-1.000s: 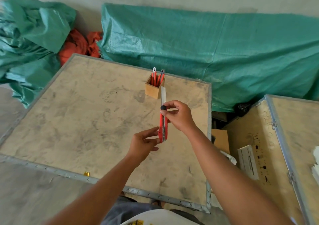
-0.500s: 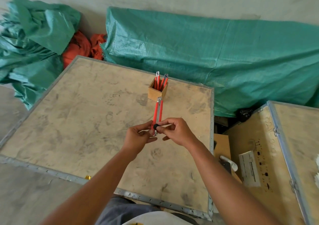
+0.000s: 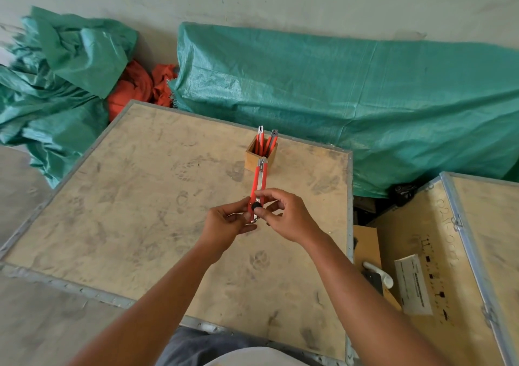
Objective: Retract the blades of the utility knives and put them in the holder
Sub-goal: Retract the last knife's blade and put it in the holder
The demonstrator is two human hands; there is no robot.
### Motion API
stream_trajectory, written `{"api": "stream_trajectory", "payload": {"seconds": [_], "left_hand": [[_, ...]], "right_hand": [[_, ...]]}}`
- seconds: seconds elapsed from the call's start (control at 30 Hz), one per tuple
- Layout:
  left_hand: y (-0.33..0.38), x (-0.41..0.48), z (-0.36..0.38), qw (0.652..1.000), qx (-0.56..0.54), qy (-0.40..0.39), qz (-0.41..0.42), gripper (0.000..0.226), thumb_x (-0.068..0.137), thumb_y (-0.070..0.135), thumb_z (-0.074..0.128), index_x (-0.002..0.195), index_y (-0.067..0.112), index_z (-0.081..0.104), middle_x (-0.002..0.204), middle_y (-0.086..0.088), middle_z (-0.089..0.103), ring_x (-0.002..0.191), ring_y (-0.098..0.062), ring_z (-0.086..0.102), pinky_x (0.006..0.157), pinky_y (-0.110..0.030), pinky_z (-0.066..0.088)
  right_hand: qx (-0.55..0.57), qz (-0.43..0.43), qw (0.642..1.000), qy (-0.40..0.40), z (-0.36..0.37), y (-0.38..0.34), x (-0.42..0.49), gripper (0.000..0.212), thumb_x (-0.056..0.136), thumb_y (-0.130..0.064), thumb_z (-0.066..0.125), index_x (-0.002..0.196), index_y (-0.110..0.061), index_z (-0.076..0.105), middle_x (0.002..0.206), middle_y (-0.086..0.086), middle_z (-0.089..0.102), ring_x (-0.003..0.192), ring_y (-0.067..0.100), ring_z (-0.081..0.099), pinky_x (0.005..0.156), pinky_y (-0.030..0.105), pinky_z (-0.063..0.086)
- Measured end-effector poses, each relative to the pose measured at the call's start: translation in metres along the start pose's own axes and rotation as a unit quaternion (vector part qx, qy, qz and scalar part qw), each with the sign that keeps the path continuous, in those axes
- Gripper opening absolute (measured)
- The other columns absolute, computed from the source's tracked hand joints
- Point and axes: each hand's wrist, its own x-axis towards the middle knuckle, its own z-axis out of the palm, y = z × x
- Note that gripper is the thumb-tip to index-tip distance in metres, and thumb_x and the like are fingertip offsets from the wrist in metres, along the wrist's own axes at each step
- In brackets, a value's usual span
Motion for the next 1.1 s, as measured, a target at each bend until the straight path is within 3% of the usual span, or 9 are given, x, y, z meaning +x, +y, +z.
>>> {"api": "stream_trajectory", "payload": {"seconds": [0.2,0.33,0.47,0.57,0.73,0.9,1.03,1.1], "left_hand": [[0.004,0.01,-0.001,1.0,-0.003,-0.011,0.0,0.036,0.088,-0.01,0.064,0.119,0.008,0.068,0.111,-0.018,0.073,0.1,-0.03,0.073,0.081,-0.041,0.062],[0.006,0.015,-0.002,1.0,0.0,-0.022,0.001,0.035,0.089,-0.009,0.063,0.115,0.013,0.071,0.106,-0.015,0.075,0.095,-0.026,0.074,0.079,-0.039,0.062],[0.005,0.021,0.0,0.999,0.019,-0.031,-0.001,0.036,0.089,-0.01,0.063,0.118,0.011,0.069,0.104,-0.015,0.075,0.092,-0.024,0.074,0.078,-0.038,0.062],[0.006,0.03,0.001,0.999,0.034,-0.037,-0.001,0.036,0.089,-0.01,0.062,0.12,0.008,0.069,0.104,-0.016,0.075,0.094,-0.025,0.074,0.078,-0.039,0.062],[0.01,0.053,0.001,0.997,0.056,-0.057,0.001,0.038,0.089,-0.011,0.061,0.122,0.006,0.068,0.105,-0.012,0.077,0.097,-0.025,0.074,0.079,-0.039,0.062],[0.029,0.097,0.007,0.993,0.102,-0.049,0.021,0.04,0.087,-0.011,0.065,0.119,0.012,0.069,0.09,0.004,0.079,0.084,-0.018,0.074,0.073,-0.034,0.063],[0.048,0.144,0.011,0.987,0.154,-0.011,0.042,0.037,0.087,-0.008,0.066,0.122,0.005,0.067,0.1,-0.007,0.075,0.091,-0.023,0.071,0.066,-0.027,0.063],[0.054,0.168,0.01,0.98,0.188,0.009,0.059,0.036,0.088,-0.006,0.066,0.122,0.007,0.068,0.108,-0.007,0.074,0.095,-0.025,0.071,0.07,-0.03,0.063]], "right_hand": [[-0.014,-0.015,0.998,0.055,0.001,-0.005,0.005,0.018,0.08,-0.022,0.086,0.092,-0.016,0.073,0.093,-0.004,0.077,0.073,0.002,0.071,0.071,0.011,0.053],[0.004,-0.018,0.999,0.03,-0.005,-0.004,0.007,0.024,0.084,-0.021,0.082,0.108,-0.022,0.076,0.103,-0.007,0.077,0.082,0.009,0.073,0.077,0.02,0.06],[0.006,-0.004,0.996,0.086,-0.002,-0.001,0.008,0.02,0.081,-0.021,0.085,0.092,-0.012,0.073,0.091,-0.002,0.077,0.075,0.007,0.073,0.069,0.017,0.057],[-0.001,0.01,0.995,0.096,-0.002,0.001,0.012,0.021,0.083,-0.028,0.083,0.09,-0.014,0.069,0.089,-0.005,0.075,0.079,0.006,0.072,0.072,0.014,0.055],[0.034,0.028,0.993,0.112,-0.021,0.002,0.044,0.019,0.092,-0.025,0.074,0.109,-0.017,0.075,0.106,-0.005,0.077,0.094,0.009,0.074,0.089,0.034,0.063],[0.049,0.028,0.991,0.121,-0.046,0.004,0.096,0.028,0.087,-0.007,0.078,0.111,-0.021,0.077,0.106,0.002,0.077,0.094,0.022,0.076,0.082,0.048,0.065],[0.044,0.019,0.989,0.142,-0.06,0.004,0.137,0.035,0.083,-0.005,0.08,0.099,-0.035,0.076,0.101,0.002,0.077,0.091,0.024,0.077,0.078,0.049,0.065],[0.04,0.022,0.985,0.164,-0.06,0.008,0.157,0.034,0.083,-0.005,0.08,0.097,-0.035,0.077,0.1,0.001,0.077,0.09,0.023,0.077,0.078,0.049,0.065]]}}
